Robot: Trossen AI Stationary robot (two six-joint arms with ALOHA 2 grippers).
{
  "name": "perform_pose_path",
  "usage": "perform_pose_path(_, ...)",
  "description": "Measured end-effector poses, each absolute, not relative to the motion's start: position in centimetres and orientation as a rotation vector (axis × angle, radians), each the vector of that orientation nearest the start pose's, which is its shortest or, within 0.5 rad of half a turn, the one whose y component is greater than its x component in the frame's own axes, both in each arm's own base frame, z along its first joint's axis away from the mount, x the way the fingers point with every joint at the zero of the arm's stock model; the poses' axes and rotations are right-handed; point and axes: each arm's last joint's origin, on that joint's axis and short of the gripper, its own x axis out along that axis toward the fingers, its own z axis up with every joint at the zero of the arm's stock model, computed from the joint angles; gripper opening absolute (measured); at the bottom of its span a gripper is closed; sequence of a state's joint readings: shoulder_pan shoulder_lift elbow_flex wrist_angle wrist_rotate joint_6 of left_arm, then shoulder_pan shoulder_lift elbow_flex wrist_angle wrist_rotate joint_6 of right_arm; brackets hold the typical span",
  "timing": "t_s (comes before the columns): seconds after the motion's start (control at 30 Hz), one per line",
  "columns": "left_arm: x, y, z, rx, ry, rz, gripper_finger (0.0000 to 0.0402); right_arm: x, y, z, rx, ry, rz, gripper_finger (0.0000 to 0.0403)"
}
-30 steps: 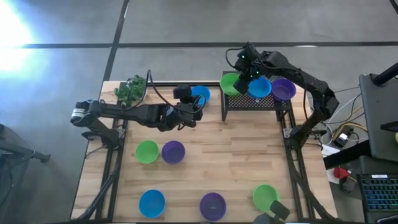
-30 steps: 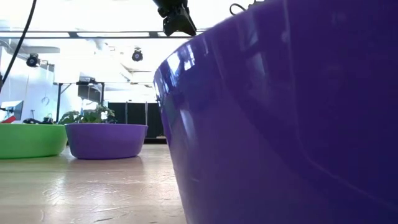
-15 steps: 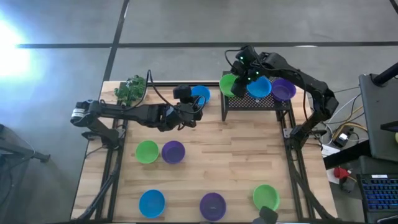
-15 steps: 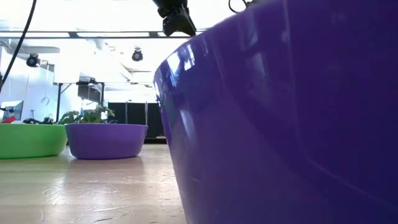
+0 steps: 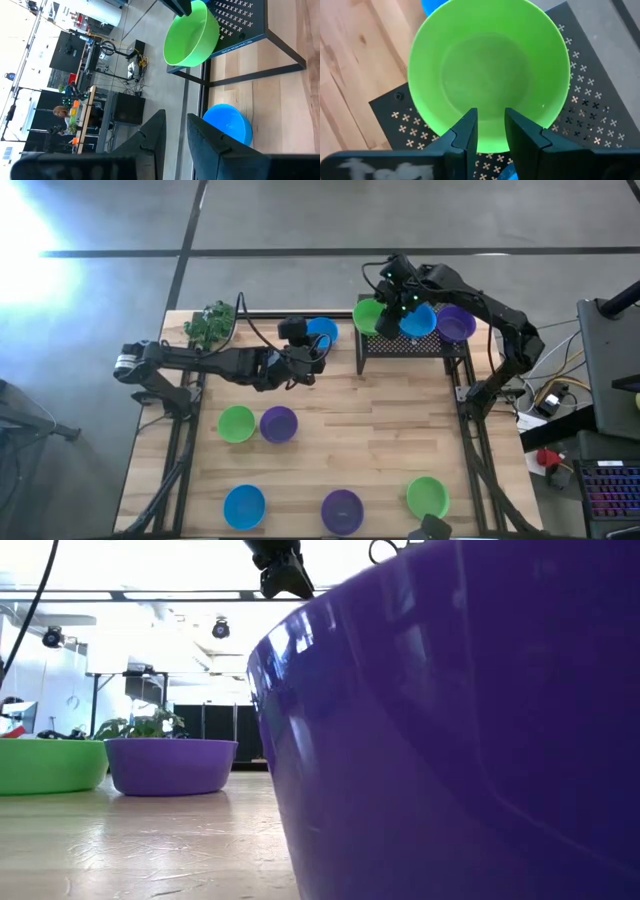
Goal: Pick & Place Mini bowls
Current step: Put the top green bowl on the shelf
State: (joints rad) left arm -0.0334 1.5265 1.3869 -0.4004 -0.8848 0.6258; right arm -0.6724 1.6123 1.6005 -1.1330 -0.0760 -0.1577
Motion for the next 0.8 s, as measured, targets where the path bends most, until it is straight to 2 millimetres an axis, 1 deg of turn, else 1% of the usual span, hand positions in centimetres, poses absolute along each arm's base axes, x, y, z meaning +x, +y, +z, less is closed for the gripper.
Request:
perform_pose_path(0.2, 33.36, 1.13, 34.82, 0.821, 0.752, 0.654, 0.0082, 24.74, -19.42, 33.55, 0.294, 1.135, -0.437, 0.0093)
perform_pose_path(0.43, 33.36, 1.13, 34.81, 0.816, 0.751, 0.656, 0.0082, 24.49, -19.51, 33.39, 0.261, 1.178, -0.499, 0.0095)
perform_pose_path(0.8, 33.34, 1.12, 34.78, 0.814, 0.753, 0.656, 0.0082, 24.47, -19.49, 33.38, 0.262, 1.18, -0.499, 0.0082)
